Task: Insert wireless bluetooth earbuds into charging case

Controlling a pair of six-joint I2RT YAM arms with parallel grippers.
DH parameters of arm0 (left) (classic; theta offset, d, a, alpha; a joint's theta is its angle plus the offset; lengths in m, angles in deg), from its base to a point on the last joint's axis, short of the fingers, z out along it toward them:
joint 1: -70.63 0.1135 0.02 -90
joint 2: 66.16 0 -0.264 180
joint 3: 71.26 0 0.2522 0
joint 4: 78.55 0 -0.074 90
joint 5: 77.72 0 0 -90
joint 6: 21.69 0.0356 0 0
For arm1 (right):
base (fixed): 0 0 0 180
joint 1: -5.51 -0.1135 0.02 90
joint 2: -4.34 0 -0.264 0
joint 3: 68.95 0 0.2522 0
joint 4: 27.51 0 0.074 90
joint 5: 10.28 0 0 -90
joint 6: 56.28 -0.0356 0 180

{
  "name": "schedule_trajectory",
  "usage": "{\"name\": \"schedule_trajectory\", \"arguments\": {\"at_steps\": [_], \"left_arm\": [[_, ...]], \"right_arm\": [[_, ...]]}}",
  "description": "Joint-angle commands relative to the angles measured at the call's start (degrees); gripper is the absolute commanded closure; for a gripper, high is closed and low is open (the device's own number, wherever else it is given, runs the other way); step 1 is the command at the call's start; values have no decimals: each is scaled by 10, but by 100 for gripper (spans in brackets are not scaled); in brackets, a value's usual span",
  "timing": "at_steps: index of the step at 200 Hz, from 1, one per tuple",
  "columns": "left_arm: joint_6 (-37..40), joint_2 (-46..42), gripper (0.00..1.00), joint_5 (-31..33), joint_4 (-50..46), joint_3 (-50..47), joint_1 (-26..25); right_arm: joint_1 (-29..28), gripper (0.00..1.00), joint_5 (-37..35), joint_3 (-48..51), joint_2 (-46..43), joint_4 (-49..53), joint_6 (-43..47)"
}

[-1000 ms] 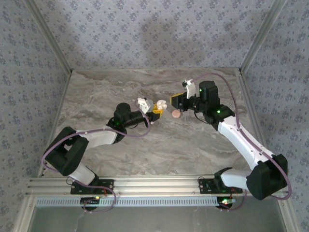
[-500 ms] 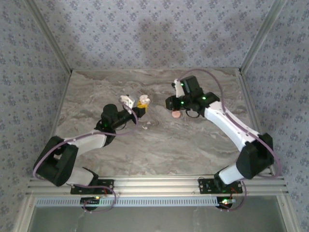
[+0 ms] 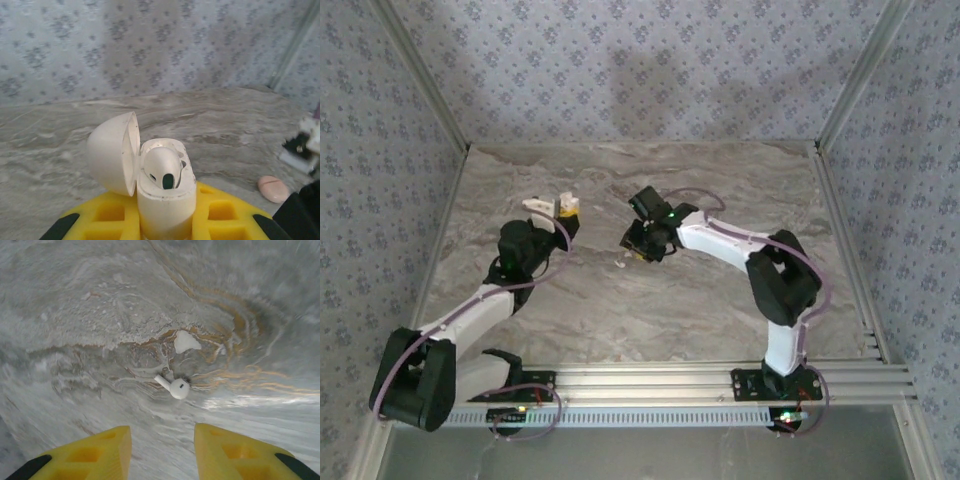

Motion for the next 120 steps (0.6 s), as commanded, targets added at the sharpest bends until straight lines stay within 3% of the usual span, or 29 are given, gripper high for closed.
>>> {"name": "schedule_trajectory", "arguments": {"at_steps": [1, 48, 72, 120], "left_arm": [[-14, -27, 85, 38, -34, 1, 15], [-7, -45, 85, 50, -51, 3, 42], [-2, -45, 85, 52, -53, 3, 53], [-1, -42, 85, 54, -54, 2, 67]], "right_arm": [[-5, 60, 8, -23, 34, -31, -166], [-20, 56, -13, -61, 83, -14, -329], [-24, 47, -9, -70, 100, -9, -409], [-34, 51, -20, -110, 119, 50, -504]]}}
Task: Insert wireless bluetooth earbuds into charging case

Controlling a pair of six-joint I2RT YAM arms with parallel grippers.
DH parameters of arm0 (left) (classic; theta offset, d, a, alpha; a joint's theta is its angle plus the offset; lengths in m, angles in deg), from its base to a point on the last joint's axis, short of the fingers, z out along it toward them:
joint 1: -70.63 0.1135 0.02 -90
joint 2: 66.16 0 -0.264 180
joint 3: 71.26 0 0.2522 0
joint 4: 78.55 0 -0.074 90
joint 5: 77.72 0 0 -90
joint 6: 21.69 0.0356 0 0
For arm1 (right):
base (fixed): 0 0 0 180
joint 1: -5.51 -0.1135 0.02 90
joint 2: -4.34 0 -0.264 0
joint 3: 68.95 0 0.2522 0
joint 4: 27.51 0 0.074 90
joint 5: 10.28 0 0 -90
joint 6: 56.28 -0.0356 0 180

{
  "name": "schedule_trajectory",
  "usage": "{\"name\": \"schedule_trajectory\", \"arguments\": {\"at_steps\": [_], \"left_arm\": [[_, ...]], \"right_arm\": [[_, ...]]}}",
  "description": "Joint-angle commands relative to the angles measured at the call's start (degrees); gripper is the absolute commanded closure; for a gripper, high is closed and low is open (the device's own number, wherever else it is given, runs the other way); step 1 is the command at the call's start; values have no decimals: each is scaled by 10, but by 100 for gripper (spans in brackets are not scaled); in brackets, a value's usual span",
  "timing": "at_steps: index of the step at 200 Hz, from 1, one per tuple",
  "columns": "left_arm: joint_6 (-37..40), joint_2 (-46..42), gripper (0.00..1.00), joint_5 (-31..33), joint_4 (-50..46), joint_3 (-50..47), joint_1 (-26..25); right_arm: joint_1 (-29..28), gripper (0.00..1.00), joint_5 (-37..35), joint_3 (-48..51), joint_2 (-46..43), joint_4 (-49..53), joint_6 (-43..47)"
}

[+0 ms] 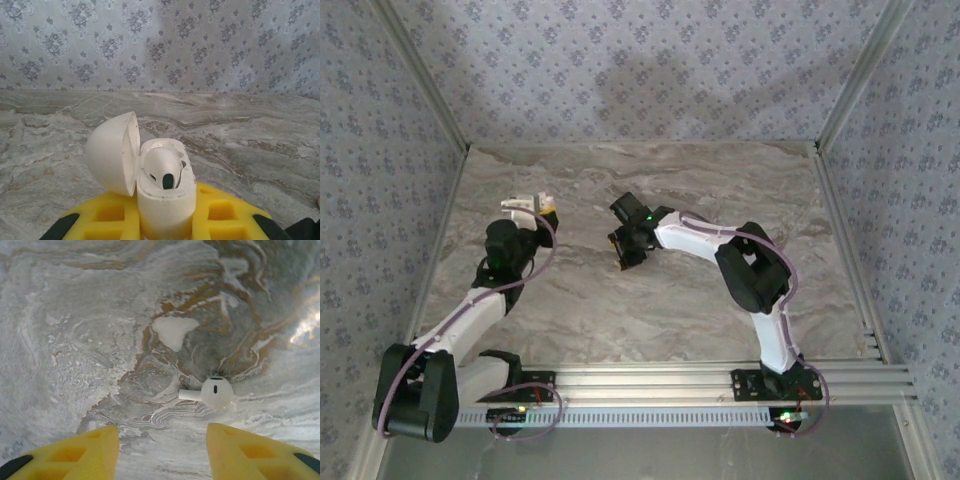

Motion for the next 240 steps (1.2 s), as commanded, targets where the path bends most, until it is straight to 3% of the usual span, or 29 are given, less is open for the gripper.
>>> {"name": "schedule_trajectory", "arguments": {"at_steps": [1, 74, 154, 240], "left_arm": [[5, -11, 85, 6, 4, 2, 6], [8, -10, 85, 13, 9, -3, 11], [10, -7, 85, 13, 16, -7, 12], [13, -1, 84, 13, 22, -8, 19]], "right_arm": [[-6, 51, -21, -33, 20, 55, -86], [-9, 60, -22, -70, 48, 127, -124], [-4, 58, -33, -81, 64, 139, -135], [1, 69, -27, -83, 87, 126, -143]]}}
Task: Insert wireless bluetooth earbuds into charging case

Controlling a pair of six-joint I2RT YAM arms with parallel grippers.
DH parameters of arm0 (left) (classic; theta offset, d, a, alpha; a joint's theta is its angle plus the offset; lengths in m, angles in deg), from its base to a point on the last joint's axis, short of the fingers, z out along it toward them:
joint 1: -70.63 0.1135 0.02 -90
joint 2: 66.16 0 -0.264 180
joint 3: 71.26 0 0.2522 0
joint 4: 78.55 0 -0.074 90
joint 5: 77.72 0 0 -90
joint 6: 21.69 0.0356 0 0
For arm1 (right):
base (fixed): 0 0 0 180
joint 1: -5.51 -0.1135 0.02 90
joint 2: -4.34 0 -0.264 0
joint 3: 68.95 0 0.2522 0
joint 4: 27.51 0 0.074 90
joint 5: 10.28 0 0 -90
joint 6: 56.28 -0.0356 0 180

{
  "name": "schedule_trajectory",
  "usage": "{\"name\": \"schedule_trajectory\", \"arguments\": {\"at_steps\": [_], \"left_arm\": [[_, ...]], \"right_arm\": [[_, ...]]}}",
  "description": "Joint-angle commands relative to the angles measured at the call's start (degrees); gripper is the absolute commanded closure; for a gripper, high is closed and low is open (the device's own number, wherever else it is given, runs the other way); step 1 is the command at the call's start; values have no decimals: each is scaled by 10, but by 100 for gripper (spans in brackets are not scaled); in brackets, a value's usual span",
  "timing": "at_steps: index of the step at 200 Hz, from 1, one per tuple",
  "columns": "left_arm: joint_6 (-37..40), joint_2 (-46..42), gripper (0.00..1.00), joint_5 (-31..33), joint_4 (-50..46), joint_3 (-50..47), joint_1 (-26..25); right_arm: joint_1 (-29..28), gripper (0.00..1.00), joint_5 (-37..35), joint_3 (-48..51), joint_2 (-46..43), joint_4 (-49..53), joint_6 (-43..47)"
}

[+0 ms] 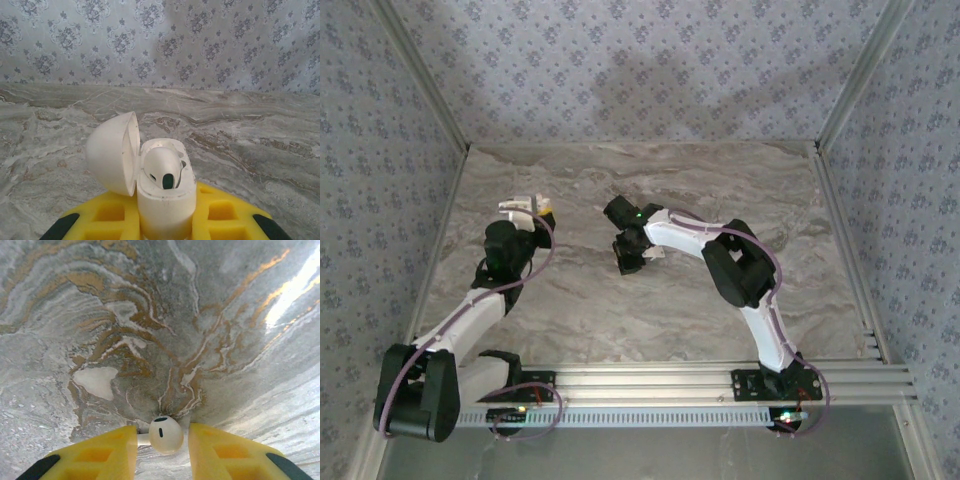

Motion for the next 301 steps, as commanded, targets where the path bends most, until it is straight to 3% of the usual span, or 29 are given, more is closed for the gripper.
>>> {"name": "schedule_trajectory", "arguments": {"at_steps": [1, 94, 142, 201, 248, 301], "left_arm": [[8, -1, 84, 3, 23, -2, 7], [14, 1, 84, -2, 19, -1, 10], [15, 1, 84, -13, 10, 2, 10], [13, 5, 84, -30, 10, 6, 10], [8, 7, 85, -43, 15, 10, 8], [9, -2, 84, -45, 9, 11, 3]], "right_arm": [[5, 69, -15, -14, 26, 11, -69], [6, 83, -18, -8, 20, 8, -68], [11, 84, -8, 45, -31, 1, 28], [66, 84, 69, 129, -118, 86, 281], [97, 84, 73, 65, -104, 252, 566], [82, 83, 31, -3, -44, 353, 790]]}}
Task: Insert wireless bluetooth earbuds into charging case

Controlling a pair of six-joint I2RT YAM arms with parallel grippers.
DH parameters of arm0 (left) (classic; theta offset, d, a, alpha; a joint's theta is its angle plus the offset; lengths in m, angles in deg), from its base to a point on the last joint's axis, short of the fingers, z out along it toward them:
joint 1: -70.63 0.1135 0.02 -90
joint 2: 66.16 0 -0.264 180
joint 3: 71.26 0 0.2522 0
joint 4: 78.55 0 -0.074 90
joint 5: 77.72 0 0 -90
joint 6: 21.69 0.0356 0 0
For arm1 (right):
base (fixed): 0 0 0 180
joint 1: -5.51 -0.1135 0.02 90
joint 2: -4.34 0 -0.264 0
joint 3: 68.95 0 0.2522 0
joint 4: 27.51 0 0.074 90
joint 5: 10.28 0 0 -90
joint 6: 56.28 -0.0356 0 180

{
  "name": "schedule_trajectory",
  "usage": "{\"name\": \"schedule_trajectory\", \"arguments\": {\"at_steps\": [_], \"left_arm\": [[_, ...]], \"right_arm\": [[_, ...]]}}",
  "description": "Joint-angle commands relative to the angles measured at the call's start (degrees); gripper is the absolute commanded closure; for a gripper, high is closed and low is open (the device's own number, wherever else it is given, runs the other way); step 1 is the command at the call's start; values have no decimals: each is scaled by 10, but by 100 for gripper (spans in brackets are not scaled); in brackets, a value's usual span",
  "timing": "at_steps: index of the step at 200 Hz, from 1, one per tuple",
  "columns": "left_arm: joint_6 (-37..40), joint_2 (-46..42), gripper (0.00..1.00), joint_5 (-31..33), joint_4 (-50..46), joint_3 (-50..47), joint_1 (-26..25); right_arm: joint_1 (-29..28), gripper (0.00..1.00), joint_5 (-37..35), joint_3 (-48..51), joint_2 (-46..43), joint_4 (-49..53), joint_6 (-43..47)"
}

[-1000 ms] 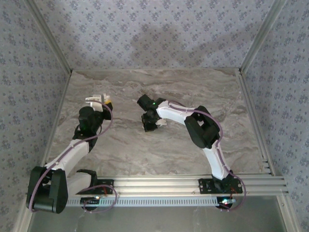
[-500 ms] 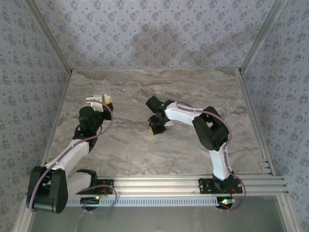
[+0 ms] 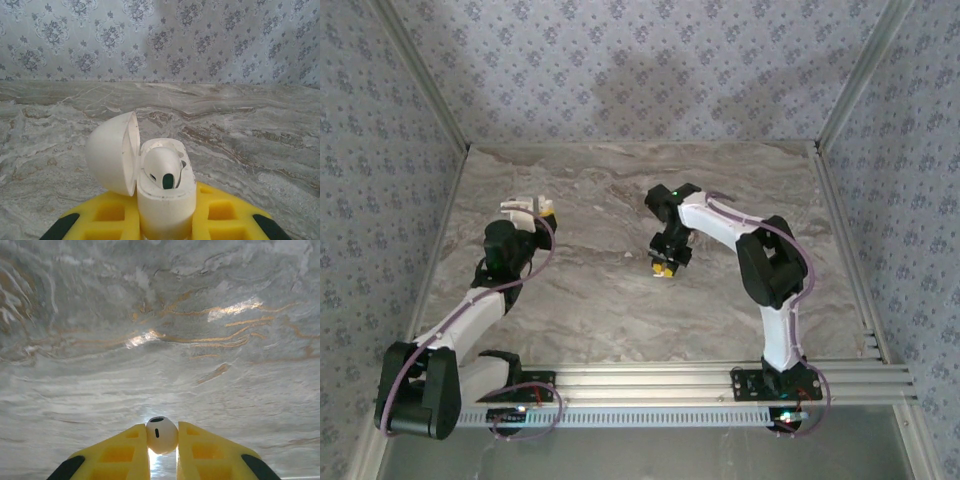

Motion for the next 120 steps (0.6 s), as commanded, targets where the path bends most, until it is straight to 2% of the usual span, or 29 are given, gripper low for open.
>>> {"name": "schedule_trajectory", "arguments": {"at_steps": [1, 43, 120], "left_arm": [[3, -9, 84, -11, 12, 11, -2], [4, -14, 84, -9, 12, 9, -7], [9, -14, 84, -9, 6, 9, -13]], "right_arm": [[-13, 83, -32, -35, 38, 93, 159], [-40, 83, -90, -45, 65, 134, 267], [-70, 81, -149, -51, 113, 164, 357]]}}
